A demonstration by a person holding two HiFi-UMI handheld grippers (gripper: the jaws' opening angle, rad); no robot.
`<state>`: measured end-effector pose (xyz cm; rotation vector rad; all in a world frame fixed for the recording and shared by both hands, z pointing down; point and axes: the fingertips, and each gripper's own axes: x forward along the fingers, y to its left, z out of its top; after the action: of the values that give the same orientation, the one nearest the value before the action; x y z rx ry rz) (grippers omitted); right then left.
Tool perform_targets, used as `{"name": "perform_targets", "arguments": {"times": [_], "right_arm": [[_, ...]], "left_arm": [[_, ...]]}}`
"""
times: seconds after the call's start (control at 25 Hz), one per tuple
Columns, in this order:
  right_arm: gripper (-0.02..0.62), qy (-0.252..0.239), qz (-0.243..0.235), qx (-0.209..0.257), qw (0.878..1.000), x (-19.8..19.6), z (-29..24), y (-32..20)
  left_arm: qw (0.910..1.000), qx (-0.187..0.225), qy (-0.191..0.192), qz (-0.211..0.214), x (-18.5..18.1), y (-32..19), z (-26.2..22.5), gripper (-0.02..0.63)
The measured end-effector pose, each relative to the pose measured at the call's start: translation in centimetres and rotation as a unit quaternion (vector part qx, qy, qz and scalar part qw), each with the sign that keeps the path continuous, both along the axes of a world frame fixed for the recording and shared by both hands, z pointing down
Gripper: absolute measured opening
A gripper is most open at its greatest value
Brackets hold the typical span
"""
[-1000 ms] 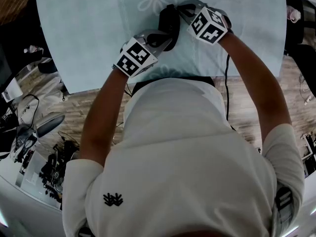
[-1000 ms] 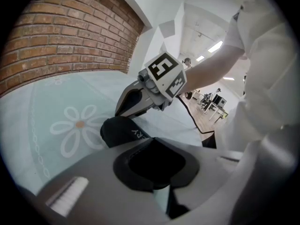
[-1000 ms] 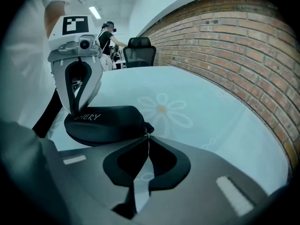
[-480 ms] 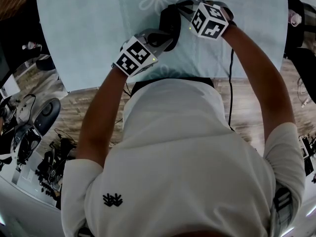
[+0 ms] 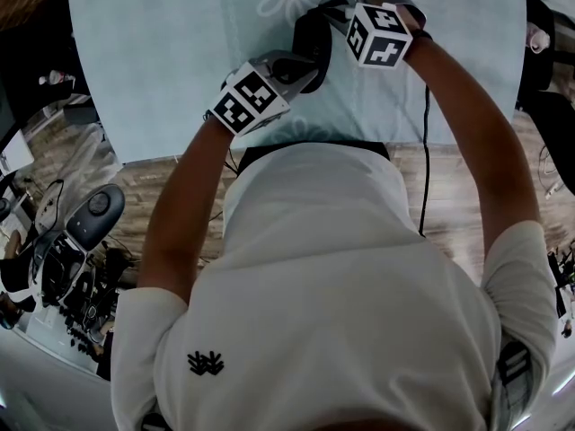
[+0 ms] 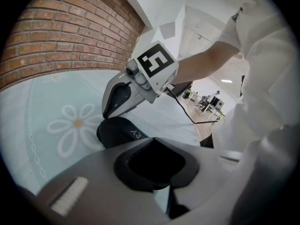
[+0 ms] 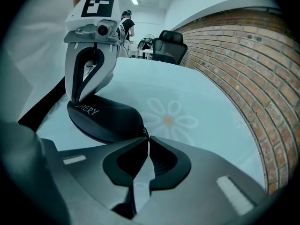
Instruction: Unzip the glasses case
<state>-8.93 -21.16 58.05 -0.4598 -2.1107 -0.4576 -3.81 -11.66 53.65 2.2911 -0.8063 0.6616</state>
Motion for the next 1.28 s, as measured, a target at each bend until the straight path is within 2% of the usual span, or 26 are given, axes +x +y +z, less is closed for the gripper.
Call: {"name": "perform_targets", "arguments": {"times": [0.36,0.56,0.76,0.96,1.12,1.28], "right_arm": [[0.015,0.009,-0.044,0.034,0.998,-0.9,0.0,0.2],[0.020,0.009,-0.036,0.032,0.999,-0.9,0.1,0.0],[0.026,0.008,0.025,0.009,1.000,-0.5,0.3,-0.8],[0.026,0.005,0.099,0.002,0.995,1.8,0.7,-1.8],[0.026,0.000,0.168,-0.003,0.986,4.5,1.0,-2.1],[0.025,-0.010,0.235,-0.017,0.972,6.6,0.7,-1.1]], "left_arm": [[1.0000,-0.002,-0.001,0.009,-0.3,0.1,0.3,0.055],[1.0000,0.004,-0.007,0.001,-0.2,-0.1,0.1,0.055],[0.9994,0.021,-0.024,-0.012,-0.2,-0.1,-0.2,0.055],[0.9980,0.039,-0.039,-0.031,0.1,-0.1,-0.3,0.056],[0.9961,0.054,-0.054,-0.043,0.0,-0.1,-0.5,0.057],[0.9951,0.067,-0.050,-0.054,-0.9,0.1,-1.4,0.057]]}}
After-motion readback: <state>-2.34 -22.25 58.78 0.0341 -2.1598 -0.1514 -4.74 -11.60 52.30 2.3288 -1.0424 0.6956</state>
